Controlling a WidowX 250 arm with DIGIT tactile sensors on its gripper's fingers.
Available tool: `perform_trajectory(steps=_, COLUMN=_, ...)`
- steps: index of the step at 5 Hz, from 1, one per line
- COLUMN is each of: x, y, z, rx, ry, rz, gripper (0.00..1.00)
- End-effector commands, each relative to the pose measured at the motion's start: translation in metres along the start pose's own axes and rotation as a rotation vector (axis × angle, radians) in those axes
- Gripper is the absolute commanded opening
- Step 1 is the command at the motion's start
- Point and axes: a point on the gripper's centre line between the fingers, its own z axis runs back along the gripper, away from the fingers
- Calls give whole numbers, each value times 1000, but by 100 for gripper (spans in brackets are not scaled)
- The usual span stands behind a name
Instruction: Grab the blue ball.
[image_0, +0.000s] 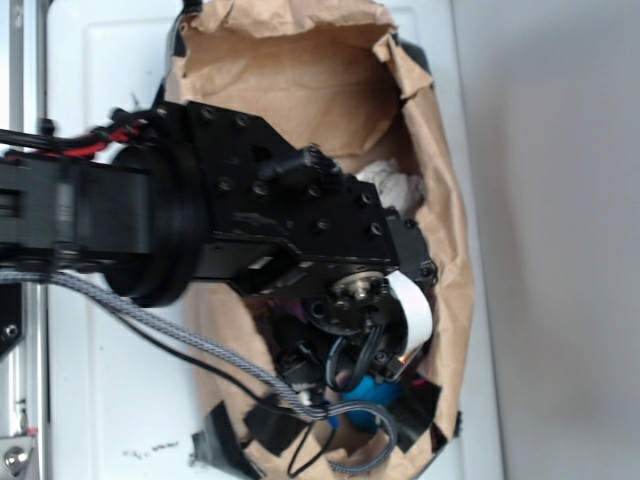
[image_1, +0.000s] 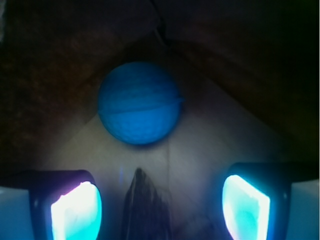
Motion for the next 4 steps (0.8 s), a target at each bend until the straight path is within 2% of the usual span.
perform_trajectory(steps=1, x=12, y=-16, z=-14, rx=3, ry=-191, rz=-60, gripper=100)
perform_trajectory(steps=2, x=22, y=-20, z=1, rx=23, ry=-292, rz=-109, gripper=100)
perform_trajectory(steps=3, x=36, y=-18, z=13, rx=44, ry=-309, rz=-92, gripper=100)
perform_trajectory(steps=4, x=58, y=-12, z=23, rx=32, ry=-314, rz=-77, gripper=100)
